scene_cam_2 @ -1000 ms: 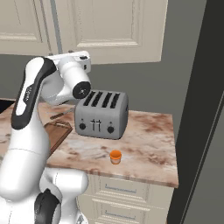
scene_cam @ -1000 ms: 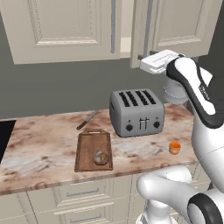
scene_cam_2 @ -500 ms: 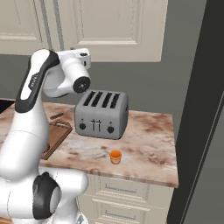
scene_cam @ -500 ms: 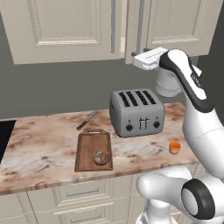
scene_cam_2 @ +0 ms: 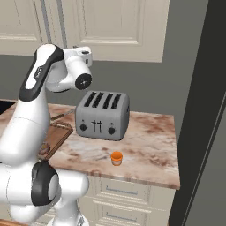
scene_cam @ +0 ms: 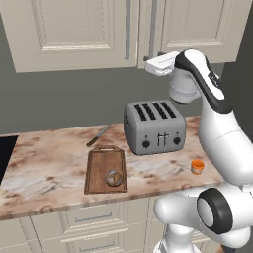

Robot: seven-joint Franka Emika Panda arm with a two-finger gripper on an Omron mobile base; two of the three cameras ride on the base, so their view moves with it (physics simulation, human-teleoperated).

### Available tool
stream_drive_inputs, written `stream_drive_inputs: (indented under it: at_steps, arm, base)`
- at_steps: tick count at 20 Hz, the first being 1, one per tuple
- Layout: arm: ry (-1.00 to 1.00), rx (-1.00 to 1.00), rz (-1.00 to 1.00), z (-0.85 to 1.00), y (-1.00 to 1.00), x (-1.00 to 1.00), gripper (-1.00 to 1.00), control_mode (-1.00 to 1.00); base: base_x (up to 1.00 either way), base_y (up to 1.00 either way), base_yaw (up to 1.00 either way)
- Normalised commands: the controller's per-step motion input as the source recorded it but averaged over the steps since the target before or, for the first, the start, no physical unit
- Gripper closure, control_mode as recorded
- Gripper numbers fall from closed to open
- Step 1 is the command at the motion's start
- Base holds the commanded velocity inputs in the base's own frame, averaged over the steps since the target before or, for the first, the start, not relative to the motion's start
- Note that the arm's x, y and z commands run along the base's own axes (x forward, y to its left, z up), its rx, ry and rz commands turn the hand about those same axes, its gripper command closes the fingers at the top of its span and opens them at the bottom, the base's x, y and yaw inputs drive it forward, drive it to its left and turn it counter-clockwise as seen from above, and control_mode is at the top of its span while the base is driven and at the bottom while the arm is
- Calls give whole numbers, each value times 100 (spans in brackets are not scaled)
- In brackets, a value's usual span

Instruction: Pick the bread, place it on the cutting board, pick the jam, place it on the counter, and close the cabinet.

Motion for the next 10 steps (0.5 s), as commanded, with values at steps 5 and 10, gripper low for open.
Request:
stream_drive_inputs:
  at_steps: [5, 10]
  arm:
    - [0, 0, 0, 0, 6, 24, -100, -100]
    - [0, 0, 0, 0, 7, 29, -100, -100]
  base:
    - [0, 0, 0]
    - [0, 0, 0]
